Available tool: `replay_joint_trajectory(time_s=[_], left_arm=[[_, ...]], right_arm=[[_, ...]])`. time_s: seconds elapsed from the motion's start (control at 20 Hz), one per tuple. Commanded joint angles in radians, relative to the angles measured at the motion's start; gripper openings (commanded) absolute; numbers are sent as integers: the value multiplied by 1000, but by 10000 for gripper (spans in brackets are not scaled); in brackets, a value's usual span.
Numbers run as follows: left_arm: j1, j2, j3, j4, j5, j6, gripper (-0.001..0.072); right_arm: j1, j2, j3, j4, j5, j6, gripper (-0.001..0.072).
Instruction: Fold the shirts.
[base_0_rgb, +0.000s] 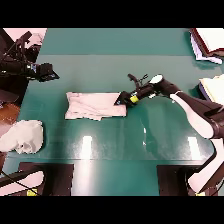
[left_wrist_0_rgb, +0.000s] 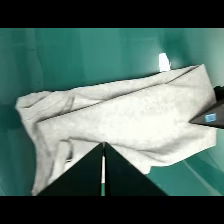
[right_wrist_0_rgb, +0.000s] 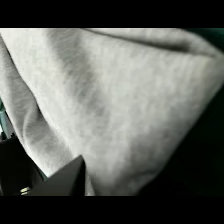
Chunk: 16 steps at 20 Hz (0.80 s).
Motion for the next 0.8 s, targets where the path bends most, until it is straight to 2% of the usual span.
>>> replay_joint_trajectory(time_s=[0.0,0.05,0.25,0.35,0.55,0.75], left_arm=[[0,0,-2,-4,2,2,25],[0,0,-2,-7,1,2,25],[-24,0,-2,-14,-3,4,24],[-74,0,-2,-14,18,21,24],[-215,0,-2,-15,105,20,25],[-325,0,-2,-25,172,20,25]], right_arm=[[58,-19,29,63,-56,-60,71],[60,-2,29,58,-70,-87,14],[-22,164,29,-37,-86,-92,13],[-111,282,29,-148,-82,-32,13],[-367,468,29,-282,-82,-11,12],[-658,530,29,-293,-164,-14,12]])
